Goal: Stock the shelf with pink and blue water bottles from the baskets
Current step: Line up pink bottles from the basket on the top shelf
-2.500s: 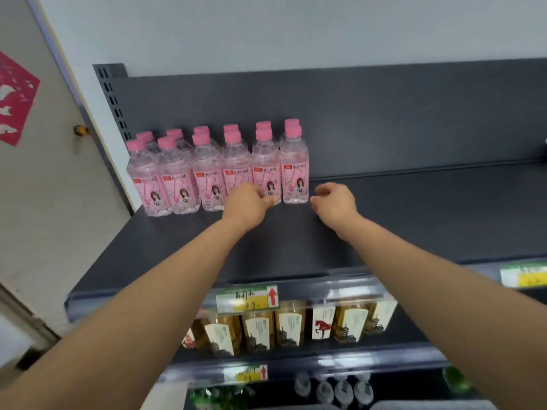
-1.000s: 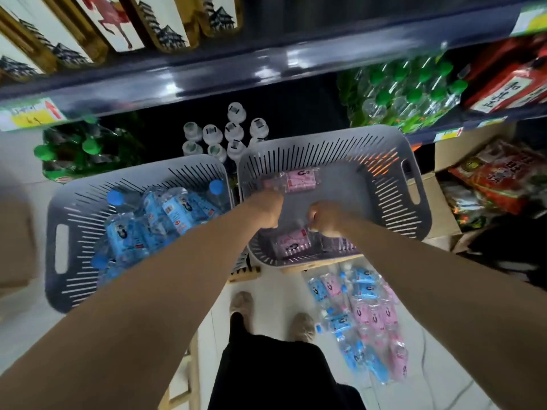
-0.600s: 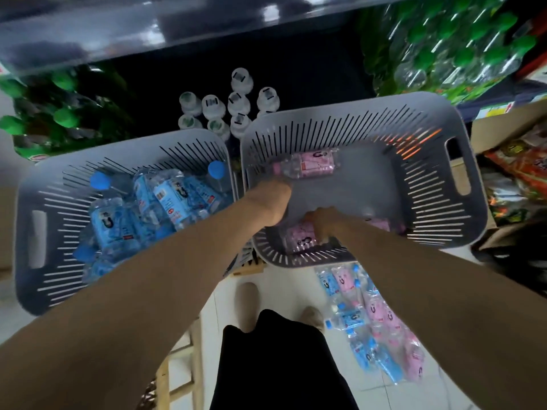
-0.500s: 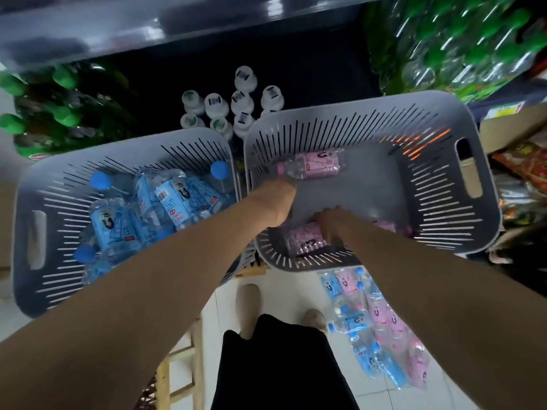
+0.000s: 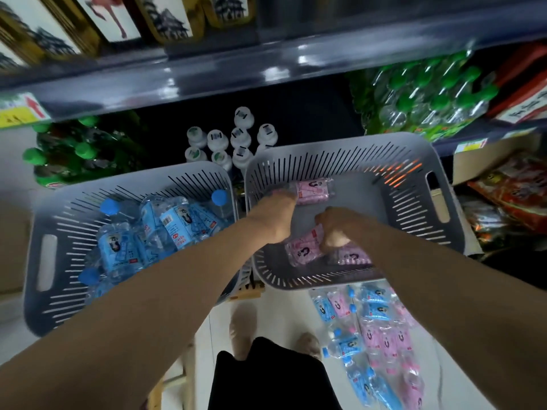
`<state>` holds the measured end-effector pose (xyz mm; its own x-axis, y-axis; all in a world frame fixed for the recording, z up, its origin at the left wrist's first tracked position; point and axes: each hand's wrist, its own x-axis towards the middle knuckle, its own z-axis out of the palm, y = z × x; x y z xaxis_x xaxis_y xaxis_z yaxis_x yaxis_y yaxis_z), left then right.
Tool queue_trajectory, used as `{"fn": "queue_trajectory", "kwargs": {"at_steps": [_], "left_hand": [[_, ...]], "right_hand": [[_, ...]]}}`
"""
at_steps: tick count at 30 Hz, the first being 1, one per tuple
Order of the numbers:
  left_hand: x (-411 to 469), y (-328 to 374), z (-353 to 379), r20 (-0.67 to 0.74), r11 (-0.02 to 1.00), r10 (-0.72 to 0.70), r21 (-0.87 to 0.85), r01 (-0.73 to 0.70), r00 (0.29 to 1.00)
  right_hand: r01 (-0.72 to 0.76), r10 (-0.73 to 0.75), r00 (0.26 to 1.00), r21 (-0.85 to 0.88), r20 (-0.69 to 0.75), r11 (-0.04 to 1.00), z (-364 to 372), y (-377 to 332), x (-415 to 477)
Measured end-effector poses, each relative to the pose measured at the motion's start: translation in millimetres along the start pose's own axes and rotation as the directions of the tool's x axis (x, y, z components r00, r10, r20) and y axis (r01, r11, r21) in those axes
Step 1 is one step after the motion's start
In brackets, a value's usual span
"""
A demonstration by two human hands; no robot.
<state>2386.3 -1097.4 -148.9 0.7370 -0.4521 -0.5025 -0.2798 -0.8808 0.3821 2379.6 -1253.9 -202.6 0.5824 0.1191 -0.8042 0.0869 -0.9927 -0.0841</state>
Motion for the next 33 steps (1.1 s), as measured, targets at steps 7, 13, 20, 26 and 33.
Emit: {"fn": "queue_trajectory", "kwargs": {"at_steps": [7, 13, 20, 26, 33], "left_hand": [[-49, 44, -94, -0.12, 0.99, -0.063, -0.13, 0.047, 0.991], [-125, 82, -180, -0.24, 0.941, -0.158, -0.329, 0.073, 0.958], [-226, 117, -278, -0.484, 0.923, -0.174, -0.383, -0.029, 0.857], [-309, 115, -349, -0.68, 0.885, -0.255, -0.451, -0.117, 0.687], [-379, 72, -418, -0.81, 0.884, -0.29, -0.431, -0.182, 0.51]], "right_hand": [[-0.082, 0.084, 0.995, 0.039, -0.055, 0.996, -76, 2, -101], [-0.079, 0.055, 0.959, -0.078, -0.277, 0.994, -160, -18, -231], [0.018, -0.134, 0.818, -0.207, -0.559, 0.978, -240, -59, -380], [0.044, -0.252, 0.65, -0.296, -0.717, 0.954, -295, -109, -458], [0.119, -0.396, 0.429, -0.383, -0.812, 0.916, -350, -180, -489]]}}
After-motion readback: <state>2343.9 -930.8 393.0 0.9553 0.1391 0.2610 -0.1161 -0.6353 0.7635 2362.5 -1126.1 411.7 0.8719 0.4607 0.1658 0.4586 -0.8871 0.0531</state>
